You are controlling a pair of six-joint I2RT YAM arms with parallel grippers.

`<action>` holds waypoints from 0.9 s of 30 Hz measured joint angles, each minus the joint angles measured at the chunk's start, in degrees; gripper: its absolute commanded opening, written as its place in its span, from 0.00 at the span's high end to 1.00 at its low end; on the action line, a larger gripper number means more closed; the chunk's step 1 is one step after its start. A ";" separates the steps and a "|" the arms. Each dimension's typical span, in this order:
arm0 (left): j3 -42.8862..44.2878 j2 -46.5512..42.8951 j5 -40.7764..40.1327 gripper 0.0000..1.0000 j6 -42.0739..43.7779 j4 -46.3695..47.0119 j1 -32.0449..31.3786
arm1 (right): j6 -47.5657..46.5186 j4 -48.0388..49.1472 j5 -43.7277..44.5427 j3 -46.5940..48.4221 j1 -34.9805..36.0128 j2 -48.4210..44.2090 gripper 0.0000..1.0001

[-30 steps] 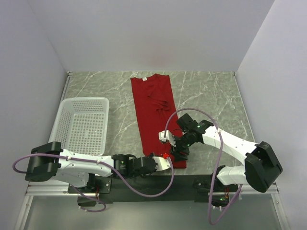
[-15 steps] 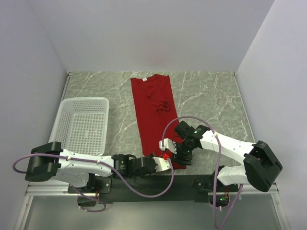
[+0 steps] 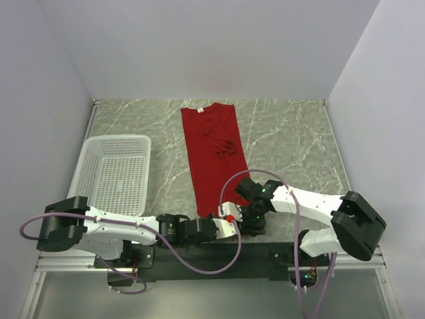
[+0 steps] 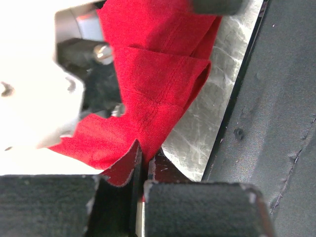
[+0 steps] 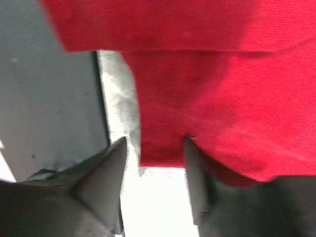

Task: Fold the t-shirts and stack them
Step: Fold the tshirt

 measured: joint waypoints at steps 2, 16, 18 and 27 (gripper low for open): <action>0.00 0.00 0.02 0.99 -0.02 0.00 0.00 | 0.68 0.79 0.96 0.09 0.33 0.33 0.55; 0.00 0.07 1.92 0.99 0.07 -0.07 0.00 | 1.99 1.84 2.23 0.74 -0.55 1.49 1.00; 0.00 0.04 2.95 0.99 0.63 -0.15 0.02 | 0.39 -0.96 -0.61 1.86 -2.86 1.49 1.00; 0.04 -4.72 13.99 0.99 3.45 -1.68 7.96 | -6.71 -10.38 -10.12 12.46 -11.10 2.05 1.00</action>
